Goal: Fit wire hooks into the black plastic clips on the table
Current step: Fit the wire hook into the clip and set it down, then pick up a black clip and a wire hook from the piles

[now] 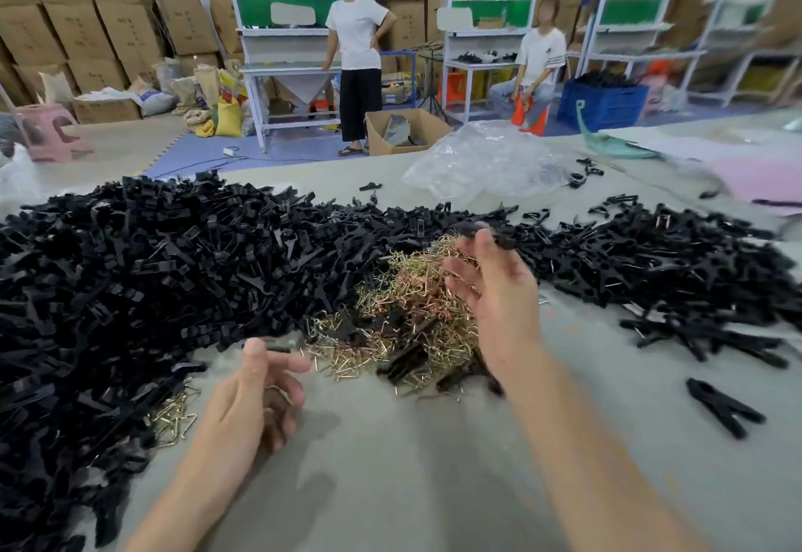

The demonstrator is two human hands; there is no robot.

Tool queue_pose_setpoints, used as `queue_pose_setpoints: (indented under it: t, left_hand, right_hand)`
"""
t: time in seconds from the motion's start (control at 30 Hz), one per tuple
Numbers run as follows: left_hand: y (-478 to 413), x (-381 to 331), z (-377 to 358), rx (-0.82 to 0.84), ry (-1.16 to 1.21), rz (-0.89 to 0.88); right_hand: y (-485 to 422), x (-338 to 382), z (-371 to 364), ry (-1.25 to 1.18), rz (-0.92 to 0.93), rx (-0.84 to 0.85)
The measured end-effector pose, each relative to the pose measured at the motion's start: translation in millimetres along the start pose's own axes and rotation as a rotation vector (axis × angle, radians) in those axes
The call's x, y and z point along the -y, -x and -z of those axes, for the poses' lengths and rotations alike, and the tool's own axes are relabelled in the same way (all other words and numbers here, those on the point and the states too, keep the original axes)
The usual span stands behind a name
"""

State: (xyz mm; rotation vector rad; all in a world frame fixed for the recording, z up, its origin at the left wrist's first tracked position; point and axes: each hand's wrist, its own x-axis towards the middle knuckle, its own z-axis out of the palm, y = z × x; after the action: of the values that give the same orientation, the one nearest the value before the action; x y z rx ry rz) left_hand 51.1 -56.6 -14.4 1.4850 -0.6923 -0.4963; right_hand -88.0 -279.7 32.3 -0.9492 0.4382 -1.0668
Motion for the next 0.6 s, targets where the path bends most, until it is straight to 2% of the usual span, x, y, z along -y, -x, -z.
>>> queue_pose_setpoints:
  t: [0.1,0.17,0.27,0.37,0.47,0.6]
  left_hand:
    - [0,1,-4,-0.009,-0.013,0.008]
    - [-1,2,-6,-0.025,-0.029,0.016]
    - [-2,4,-8,-0.048,-0.089,0.008]
    - [-4,8,-7,-0.140,-0.172,-0.011]
    - [-9,10,4,-0.314,-0.481,-0.133]
    - [-12,9,23,-0.449,-0.876,-0.149]
  right_hand:
    - [-37,45,33,-0.282,0.002,-0.170]
    - [-40,49,41,-0.293,-0.066,-0.172]
    - [-19,22,26,-0.124,-0.110,-0.006]
    - [14,-16,-6,0.121,-0.088,0.160]
    - [40,-54,-40,0.379,0.006,0.330]
    - [60,-97,-64,0.660,0.100,0.496]
